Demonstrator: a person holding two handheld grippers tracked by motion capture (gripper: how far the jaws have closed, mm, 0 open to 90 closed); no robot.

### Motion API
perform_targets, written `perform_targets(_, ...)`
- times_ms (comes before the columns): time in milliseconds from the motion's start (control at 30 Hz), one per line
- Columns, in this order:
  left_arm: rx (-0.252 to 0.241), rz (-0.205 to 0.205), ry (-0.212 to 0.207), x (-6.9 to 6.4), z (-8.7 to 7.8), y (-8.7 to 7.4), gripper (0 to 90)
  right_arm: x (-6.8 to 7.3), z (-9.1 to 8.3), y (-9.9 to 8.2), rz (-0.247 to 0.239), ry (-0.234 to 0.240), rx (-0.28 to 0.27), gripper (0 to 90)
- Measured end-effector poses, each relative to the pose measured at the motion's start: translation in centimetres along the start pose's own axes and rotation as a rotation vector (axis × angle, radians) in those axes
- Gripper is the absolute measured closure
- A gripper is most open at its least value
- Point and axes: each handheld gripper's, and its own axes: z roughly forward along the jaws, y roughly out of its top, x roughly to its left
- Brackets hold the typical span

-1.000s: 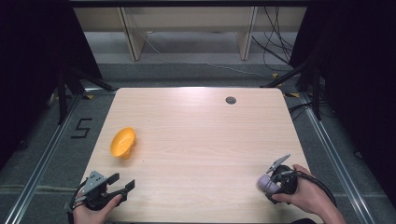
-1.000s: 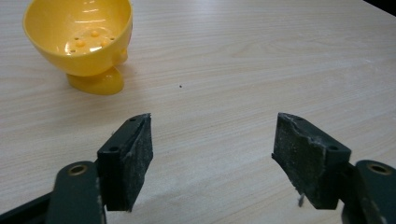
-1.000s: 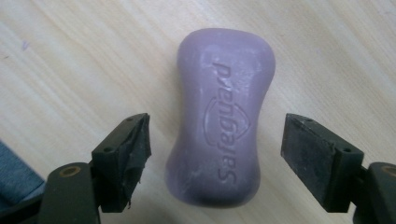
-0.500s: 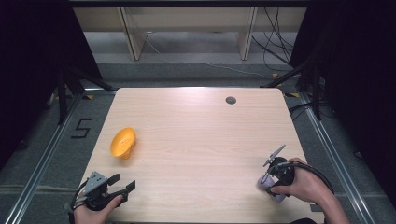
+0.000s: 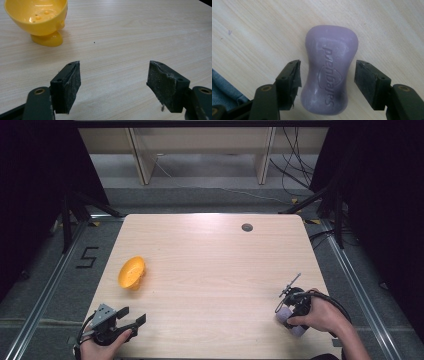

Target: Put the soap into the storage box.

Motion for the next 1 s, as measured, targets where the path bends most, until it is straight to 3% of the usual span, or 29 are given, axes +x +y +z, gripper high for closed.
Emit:
perform_targets(300,-0.014,0.0,-0.006,-0.1,0.0,0.0,26.3,-0.2,0.8,0.0,0.025,0.001,-0.007,34.2)
perform_targets(367,-0.014,0.0,-0.007,-0.1,0.0,0.0,26.2,-0.1,0.8,0.0,0.051,0.012,0.016,34.1)
perform_targets(500,-0.006,0.008,-0.005,0.0,0.0,0.1,26.1,-0.4,1.1,-0.1,0.045,0.009,0.014,33.7)
perform_targets(533,-0.003,0.012,-0.008,0.0,0.0,0.1,26.1,-0.1,1.1,0.0,0.095,0.008,0.044,33.4)
perform_targets(567,-0.003,0.012,-0.008,0.0,0.0,0.1,26.0,-0.1,1.1,0.0,0.095,0.008,0.044,33.4)
perform_targets(600,-0.006,0.012,-0.011,0.0,0.0,0.1,26.0,-0.3,1.3,0.0,0.063,0.012,0.042,33.4)
perform_targets(667,-0.007,0.011,-0.007,0.0,0.0,0.1,25.9,-0.2,1.5,0.1,0.078,0.004,0.053,33.4)
perform_targets(833,-0.003,0.007,-0.007,0.0,0.0,0.0,26.0,-0.2,1.7,0.1,0.055,0.008,0.058,37.6)
perform_targets(867,-0.003,0.01,-0.006,0.0,0.0,0.0,26.0,-0.4,2.0,0.2,0.014,0.004,0.047,40.9)
perform_targets(967,0.001,0.014,-0.007,0.0,0.0,0.1,26.0,-0.1,2.0,0.4,0.053,0.013,0.074,45.4)
perform_targets(1000,-0.005,0.006,-0.016,0.0,0.1,0.0,26.1,-0.1,2.0,0.4,0.035,0.013,0.075,46.9)
